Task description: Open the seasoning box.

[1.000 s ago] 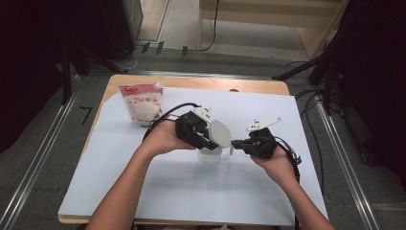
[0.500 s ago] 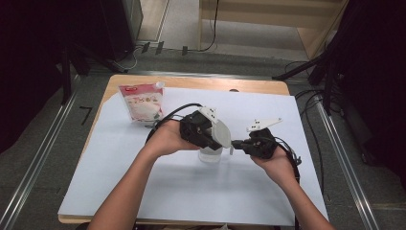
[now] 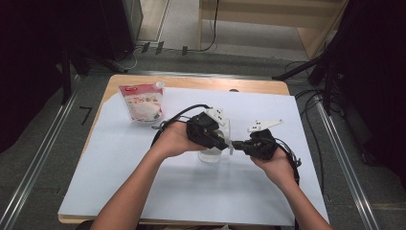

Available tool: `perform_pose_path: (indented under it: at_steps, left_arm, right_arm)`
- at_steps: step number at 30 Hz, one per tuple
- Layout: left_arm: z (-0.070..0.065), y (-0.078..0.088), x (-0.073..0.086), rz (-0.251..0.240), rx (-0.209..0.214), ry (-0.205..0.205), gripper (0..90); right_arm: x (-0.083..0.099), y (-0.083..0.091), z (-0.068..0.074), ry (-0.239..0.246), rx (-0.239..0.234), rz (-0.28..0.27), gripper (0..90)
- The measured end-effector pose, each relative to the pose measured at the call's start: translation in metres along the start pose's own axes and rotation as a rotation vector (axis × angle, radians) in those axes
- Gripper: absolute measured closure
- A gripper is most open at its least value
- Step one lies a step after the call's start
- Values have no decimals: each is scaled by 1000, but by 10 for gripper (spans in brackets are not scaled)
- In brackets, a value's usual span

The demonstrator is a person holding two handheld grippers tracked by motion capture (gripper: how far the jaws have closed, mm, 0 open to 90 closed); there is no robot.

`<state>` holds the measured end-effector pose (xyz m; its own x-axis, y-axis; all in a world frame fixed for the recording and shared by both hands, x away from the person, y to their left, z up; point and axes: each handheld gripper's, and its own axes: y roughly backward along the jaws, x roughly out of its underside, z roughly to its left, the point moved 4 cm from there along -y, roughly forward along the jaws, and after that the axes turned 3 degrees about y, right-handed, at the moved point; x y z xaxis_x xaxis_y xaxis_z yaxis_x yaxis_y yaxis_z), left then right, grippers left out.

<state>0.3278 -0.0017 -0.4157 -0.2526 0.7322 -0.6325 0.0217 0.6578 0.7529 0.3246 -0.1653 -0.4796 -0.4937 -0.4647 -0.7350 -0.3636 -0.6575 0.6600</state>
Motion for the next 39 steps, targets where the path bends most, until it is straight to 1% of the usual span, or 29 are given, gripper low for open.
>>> perform_pose_path:
  at_steps: [5, 6, 8, 13, 14, 16, 17, 19, 20, 21, 22, 23, 24, 25, 26, 28, 30, 32, 33, 34, 35, 37, 38, 39]
  left_arm:
    - [-2, -5, -3, 4, 1, 2, 849]
    - [-2, -6, -3, 6, 7, -1, 849]
    - [-2, -6, -4, 5, 3, -4, 849]
    - [-2, -3, -4, 6, 5, 3, 829]
    - [-2, -2, -4, 0, 9, 9, 822]
    - [-2, 1, -4, 1, 2, 10, 779]
    - [-2, 2, -3, -1, 4, 17, 757]
    - [0, 6, -1, 0, -7, 18, 701]
    - [1, 9, 0, 1, -14, 31, 667]
    - [2, 11, 0, -5, -20, 37, 634]
    - [3, 13, 1, -11, -14, 51, 623]
    - [3, 16, 2, -16, -19, 60, 601]
    - [4, 18, 3, -23, -34, 59, 578]
    - [5, 21, 3, -35, -34, 69, 556]
    - [6, 24, 3, -39, -40, 76, 538]
    - [7, 29, 4, -65, -55, 95, 510]
    - [10, 34, 7, -74, -63, 109, 469]
    - [11, 38, 10, -77, -62, 116, 452]
    - [11, 39, 12, -81, -70, 119, 451]
    - [12, 41, 13, -78, -69, 123, 441]
    - [12, 43, 15, -80, -81, 123, 434]
    - [14, 47, 18, -78, -93, 139, 434]
    - [15, 49, 20, -86, -99, 146, 431]
    - [16, 51, 21, -78, -112, 147, 431]
  right_arm:
    - [1, -1, 0, -1, 0, 2, 900]
    - [1, -1, 0, -1, 1, 2, 900]
    - [2, -1, 0, 1, 2, 3, 900]
    - [3, 0, 1, -4, -1, 2, 900]
    - [3, 1, 1, -4, 0, 0, 900]
    - [3, 1, 1, -4, -2, 0, 888]
    - [3, 2, 1, -4, -1, 0, 878]
    - [3, 3, 0, 0, -3, -8, 851]
    - [3, 4, 0, -7, -6, -8, 848]
    - [3, 5, 1, -4, -6, -11, 839]
    - [3, 6, 1, 0, -5, -13, 834]
    - [3, 6, 1, 0, -9, -13, 826]
    - [3, 7, 2, 0, -9, -14, 815]
    - [3, 8, 2, 0, -15, -16, 814]
    - [3, 9, 2, -5, -17, -18, 814]
    - [4, 11, 3, 0, -16, -22, 822]
    - [4, 13, 6, 1, -27, -22, 839]
    - [5, 15, 8, 6, -33, -24, 843]
    - [5, 16, 9, 7, -35, -24, 850]
    - [6, 16, 10, 13, -35, -22, 859]
    - [7, 16, 12, 17, -37, -20, 868]
    - [9, 16, 14, 18, -44, -14, 900]
    - [10, 15, 15, 17, -48, -12, 900]
    - [10, 15, 16, 24, -47, -11, 900]
